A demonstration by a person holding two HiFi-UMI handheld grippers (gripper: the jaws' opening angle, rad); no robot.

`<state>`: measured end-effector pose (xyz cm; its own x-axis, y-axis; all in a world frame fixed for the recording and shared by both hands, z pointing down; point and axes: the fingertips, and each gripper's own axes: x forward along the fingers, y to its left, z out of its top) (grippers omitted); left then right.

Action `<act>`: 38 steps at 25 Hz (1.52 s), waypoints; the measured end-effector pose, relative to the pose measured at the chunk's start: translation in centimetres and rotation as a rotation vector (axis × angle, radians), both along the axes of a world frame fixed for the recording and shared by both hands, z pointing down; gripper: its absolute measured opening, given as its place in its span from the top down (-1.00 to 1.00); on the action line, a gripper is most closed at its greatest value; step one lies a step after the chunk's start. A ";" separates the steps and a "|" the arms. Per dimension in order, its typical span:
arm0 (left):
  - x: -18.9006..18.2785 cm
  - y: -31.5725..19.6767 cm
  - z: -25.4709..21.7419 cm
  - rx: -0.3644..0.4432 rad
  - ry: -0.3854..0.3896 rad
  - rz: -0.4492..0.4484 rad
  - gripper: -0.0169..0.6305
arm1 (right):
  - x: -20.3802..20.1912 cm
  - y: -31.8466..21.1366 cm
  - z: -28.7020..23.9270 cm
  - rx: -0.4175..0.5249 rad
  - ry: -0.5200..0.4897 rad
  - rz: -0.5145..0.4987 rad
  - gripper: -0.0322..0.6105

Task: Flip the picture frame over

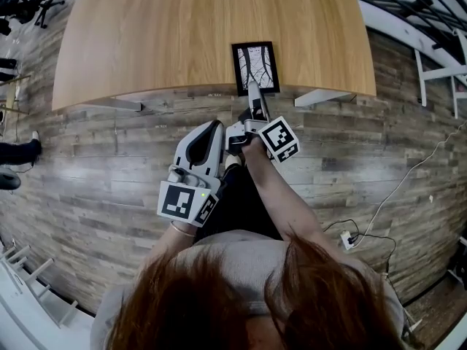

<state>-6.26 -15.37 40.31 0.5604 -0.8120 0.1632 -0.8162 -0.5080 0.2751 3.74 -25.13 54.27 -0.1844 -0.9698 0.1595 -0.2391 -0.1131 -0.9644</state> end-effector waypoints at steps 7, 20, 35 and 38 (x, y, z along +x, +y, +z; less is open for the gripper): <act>-0.8 0.1 -0.5 0.018 0.003 -0.004 0.92 | 0.4 5.5 2.2 -0.258 0.027 -0.073 0.21; 3.3 -0.3 -4.2 0.134 0.064 0.128 0.92 | 4.1 8.9 -20.5 0.324 0.793 -0.093 0.22; 6.9 15.2 -8.1 0.240 0.097 -0.029 0.92 | 4.7 24.8 -23.6 0.525 1.104 -0.266 0.85; 8.4 20.2 -8.4 0.252 0.094 -0.059 0.92 | 5.4 29.1 -23.7 0.547 1.150 -0.309 0.85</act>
